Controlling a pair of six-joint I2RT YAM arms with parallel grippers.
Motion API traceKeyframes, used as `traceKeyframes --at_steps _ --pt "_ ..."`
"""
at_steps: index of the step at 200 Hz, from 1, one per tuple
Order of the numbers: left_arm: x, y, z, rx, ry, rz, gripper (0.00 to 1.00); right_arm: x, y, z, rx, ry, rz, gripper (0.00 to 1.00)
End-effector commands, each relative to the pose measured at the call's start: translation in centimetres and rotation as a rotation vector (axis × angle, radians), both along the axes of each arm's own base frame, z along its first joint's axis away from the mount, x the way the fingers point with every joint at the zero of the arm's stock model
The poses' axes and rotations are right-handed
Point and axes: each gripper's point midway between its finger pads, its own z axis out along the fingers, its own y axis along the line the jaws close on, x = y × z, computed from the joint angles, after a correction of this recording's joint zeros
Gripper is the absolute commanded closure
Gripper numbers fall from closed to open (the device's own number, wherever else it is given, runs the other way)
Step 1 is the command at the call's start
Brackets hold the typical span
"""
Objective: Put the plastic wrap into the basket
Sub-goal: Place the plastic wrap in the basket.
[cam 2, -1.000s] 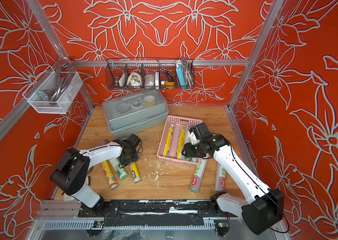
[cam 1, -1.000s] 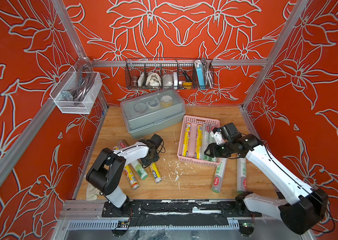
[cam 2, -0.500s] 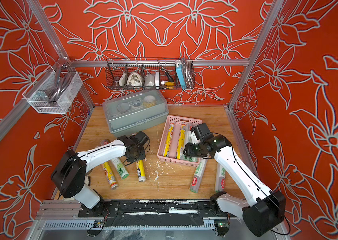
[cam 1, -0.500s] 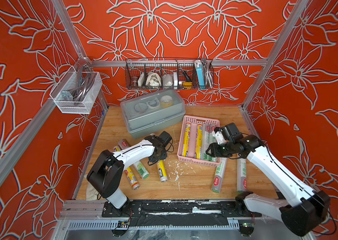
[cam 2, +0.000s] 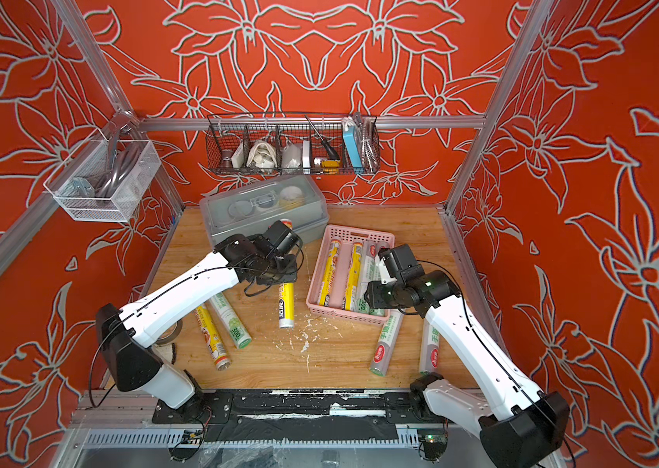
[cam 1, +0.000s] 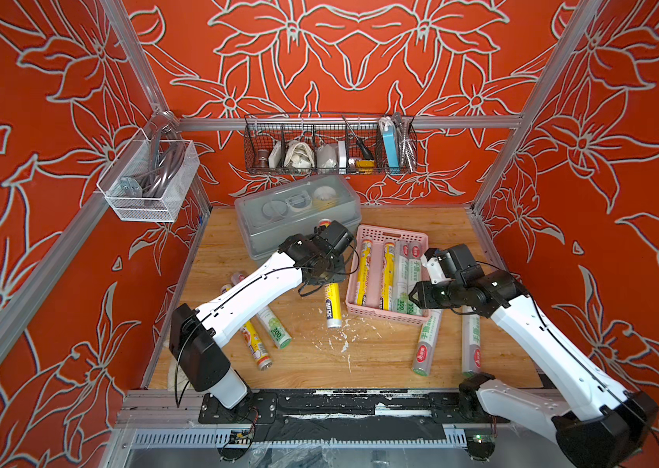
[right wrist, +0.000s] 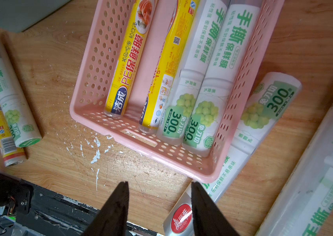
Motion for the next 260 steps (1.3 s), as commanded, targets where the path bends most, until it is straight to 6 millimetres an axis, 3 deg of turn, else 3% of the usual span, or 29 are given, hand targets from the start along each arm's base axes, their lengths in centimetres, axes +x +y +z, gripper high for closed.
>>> traceKeyframes --at_steps 1,37,73,142,260 --pt "0.7 -1.0 0.4 0.061 -0.006 -0.056 0.85 -0.4 -1.3 -0.3 -0.057 -0.014 -0.010 0.50" --pt "3.0 -3.6 1.4 0.067 -0.039 -0.113 0.85 -0.6 -2.8 -1.2 -0.088 -0.023 -0.075 0.51" --pt "5.3 -6.0 0.9 0.079 -0.042 -0.160 0.85 -1.0 -3.7 -2.6 -0.098 0.008 -0.096 0.52" --pt "9.0 -9.6 -2.3 0.123 -0.057 -0.232 0.87 -0.9 -6.4 -3.2 -0.040 0.046 -0.222 0.55" --pt "13.0 -13.2 -8.5 0.136 -0.058 -0.256 0.86 -0.7 -7.1 -3.6 -0.037 0.053 -0.243 0.55"
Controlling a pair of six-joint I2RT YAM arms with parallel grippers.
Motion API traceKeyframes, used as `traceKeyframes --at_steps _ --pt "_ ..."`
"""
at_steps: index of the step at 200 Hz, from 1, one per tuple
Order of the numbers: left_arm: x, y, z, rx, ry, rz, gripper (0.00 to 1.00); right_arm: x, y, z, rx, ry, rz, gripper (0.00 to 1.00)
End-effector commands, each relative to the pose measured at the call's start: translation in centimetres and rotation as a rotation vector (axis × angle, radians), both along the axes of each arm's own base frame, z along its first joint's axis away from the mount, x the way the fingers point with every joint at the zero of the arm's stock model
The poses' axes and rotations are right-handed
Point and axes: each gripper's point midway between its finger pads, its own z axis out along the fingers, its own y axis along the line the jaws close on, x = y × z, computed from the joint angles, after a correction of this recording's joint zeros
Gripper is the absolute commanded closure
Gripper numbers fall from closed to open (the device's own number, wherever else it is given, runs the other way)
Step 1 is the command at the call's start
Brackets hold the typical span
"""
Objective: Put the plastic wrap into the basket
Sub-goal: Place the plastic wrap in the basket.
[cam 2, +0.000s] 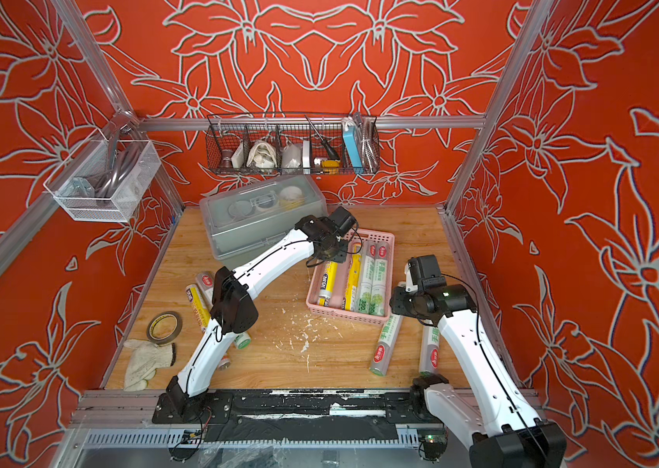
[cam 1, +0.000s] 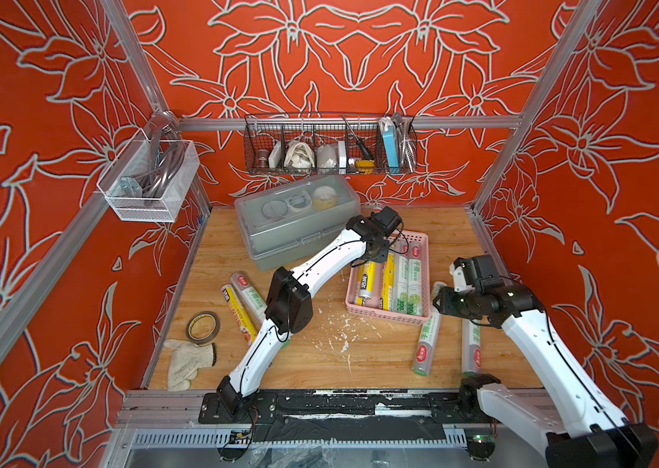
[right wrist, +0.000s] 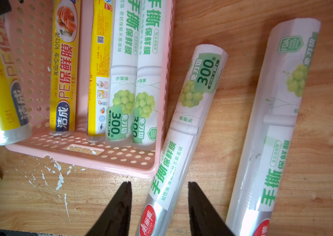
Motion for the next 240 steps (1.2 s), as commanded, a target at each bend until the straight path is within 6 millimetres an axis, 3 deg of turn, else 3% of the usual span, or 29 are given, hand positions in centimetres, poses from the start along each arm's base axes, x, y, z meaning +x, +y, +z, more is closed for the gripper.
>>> traceKeyframes --at_steps 1,54,140,186,240 --pt "0.7 -1.0 -0.3 -0.012 -0.025 -0.021 0.86 -0.2 0.0 -0.4 0.005 0.011 0.009 0.55" --pt "0.6 -1.7 -3.1 -0.019 0.028 -0.012 0.86 -0.3 0.1 -0.4 0.009 0.012 0.012 0.55" --pt "-1.8 -2.3 -7.3 -0.010 0.146 0.026 0.84 -0.2 0.2 -0.5 0.013 0.013 0.018 0.54" --pt "-2.0 -2.0 -8.7 0.013 0.168 0.041 0.82 -0.2 0.3 -0.5 0.014 0.011 0.023 0.54" --pt "-2.1 -1.4 -9.2 0.046 0.168 0.042 0.72 -0.2 0.3 -0.4 0.015 0.010 0.022 0.54"
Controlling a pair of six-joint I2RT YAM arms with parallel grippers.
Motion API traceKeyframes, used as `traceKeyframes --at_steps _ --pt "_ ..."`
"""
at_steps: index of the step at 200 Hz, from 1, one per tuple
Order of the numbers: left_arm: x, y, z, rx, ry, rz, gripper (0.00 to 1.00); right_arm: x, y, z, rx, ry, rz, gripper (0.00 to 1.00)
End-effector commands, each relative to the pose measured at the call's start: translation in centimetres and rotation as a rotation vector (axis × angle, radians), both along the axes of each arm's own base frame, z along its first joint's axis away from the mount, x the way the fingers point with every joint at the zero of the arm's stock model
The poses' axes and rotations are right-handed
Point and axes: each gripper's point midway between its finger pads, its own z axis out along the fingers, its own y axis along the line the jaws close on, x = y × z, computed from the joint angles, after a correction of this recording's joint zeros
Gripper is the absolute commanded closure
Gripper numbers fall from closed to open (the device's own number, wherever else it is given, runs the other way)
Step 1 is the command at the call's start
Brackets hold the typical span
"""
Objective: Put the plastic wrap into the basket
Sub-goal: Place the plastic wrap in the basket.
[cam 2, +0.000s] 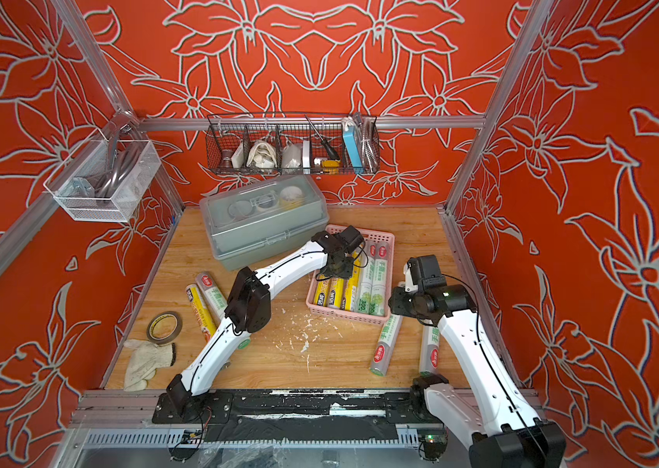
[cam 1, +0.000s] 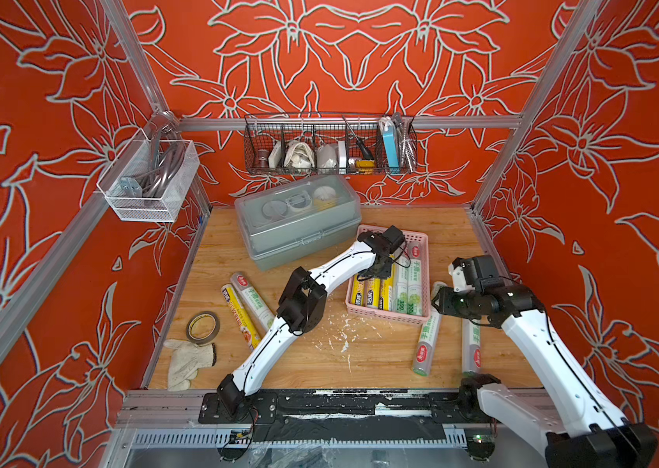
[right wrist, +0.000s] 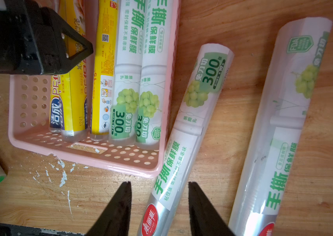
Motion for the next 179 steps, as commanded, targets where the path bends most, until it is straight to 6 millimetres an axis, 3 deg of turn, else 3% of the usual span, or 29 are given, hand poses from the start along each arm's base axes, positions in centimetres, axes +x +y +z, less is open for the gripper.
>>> traceKeyframes --at_steps 1,35,67,99,133,179 --pt "-0.6 0.6 -0.8 0.041 0.019 0.000 0.72 -0.2 -0.1 -0.4 -0.003 0.010 0.004 0.54" --pt "-0.5 0.6 -0.1 0.042 0.003 -0.008 0.67 -0.2 -0.2 -0.3 -0.007 0.007 0.004 0.54" --pt "-0.6 0.4 1.0 0.043 -0.017 -0.030 0.48 -0.2 -0.5 -0.4 -0.021 0.008 -0.008 0.54" --pt "-0.8 0.5 2.3 0.050 -0.038 -0.038 0.47 -0.1 -0.6 -0.3 -0.027 0.003 -0.012 0.54" --pt "-1.1 0.9 5.2 0.047 -0.083 -0.045 0.47 0.1 -0.6 -0.2 -0.030 -0.005 -0.009 0.53" --pt "-2.4 1.7 10.6 0.001 -0.146 -0.059 0.47 0.0 -0.5 0.3 -0.017 -0.018 -0.008 0.50"
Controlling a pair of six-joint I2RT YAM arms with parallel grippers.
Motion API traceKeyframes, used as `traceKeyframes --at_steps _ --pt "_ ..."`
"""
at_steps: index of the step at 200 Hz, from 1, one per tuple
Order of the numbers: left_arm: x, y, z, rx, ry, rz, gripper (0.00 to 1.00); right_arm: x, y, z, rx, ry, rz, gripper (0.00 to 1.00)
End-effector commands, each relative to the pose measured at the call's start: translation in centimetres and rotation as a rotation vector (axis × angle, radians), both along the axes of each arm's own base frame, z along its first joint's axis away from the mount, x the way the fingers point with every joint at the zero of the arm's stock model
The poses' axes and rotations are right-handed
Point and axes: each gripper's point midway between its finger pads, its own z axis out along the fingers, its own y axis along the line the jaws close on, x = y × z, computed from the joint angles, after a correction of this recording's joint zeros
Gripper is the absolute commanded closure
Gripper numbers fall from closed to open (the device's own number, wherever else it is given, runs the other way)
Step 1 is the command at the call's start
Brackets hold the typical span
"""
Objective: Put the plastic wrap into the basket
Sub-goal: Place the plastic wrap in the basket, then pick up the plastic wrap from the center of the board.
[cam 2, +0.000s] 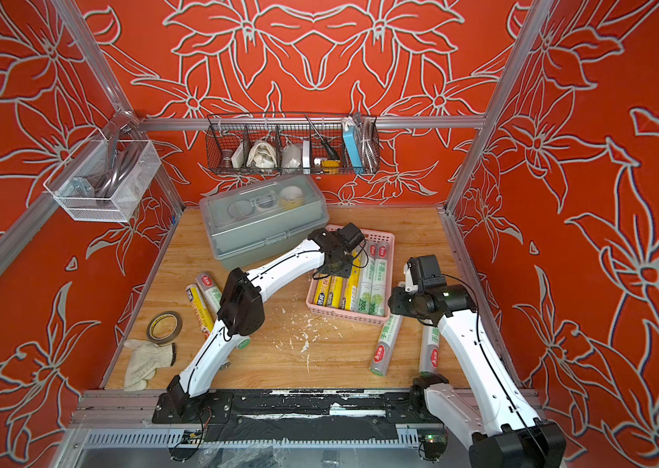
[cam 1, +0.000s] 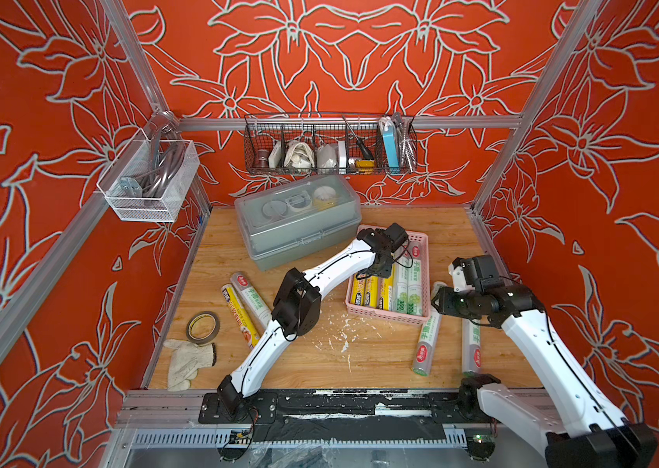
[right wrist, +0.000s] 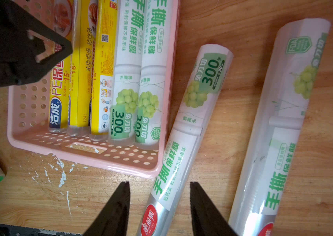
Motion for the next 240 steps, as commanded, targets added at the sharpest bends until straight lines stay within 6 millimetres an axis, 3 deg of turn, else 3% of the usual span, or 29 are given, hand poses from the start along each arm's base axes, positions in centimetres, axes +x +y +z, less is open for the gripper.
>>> traceKeyframes --at_steps 1,49,74,93,121,156,204,240 --pt "-1.0 0.9 5.7 -0.033 -0.074 -0.016 0.47 -0.1 -0.4 0.3 -0.013 -0.015 -0.010 0.50" --pt "-4.1 3.5 11.3 -0.058 -0.173 -0.020 0.46 -0.2 0.0 1.0 0.019 -0.017 -0.009 0.46" --pt "-6.4 6.2 13.1 -0.079 -0.206 0.005 0.44 -0.2 0.9 1.2 0.053 -0.021 0.033 0.38" --pt "-8.8 8.5 13.4 -0.101 -0.191 0.043 0.36 -0.1 1.7 1.5 0.089 -0.028 0.071 0.37" --pt "-11.5 12.8 12.5 -0.066 -0.185 0.120 0.24 0.3 2.0 2.0 0.103 -0.063 0.085 0.36" --pt "-13.7 18.1 10.9 -0.061 -0.203 0.243 0.02 0.8 2.6 1.9 0.119 -0.054 0.111 0.32" --pt "-15.3 26.9 4.7 -0.067 -0.095 0.488 0.02 1.5 2.3 1.5 0.092 -0.063 0.104 0.12" --pt "-15.3 31.0 1.6 -0.092 -0.081 0.619 0.02 1.8 2.1 1.6 0.078 -0.081 0.105 0.04"
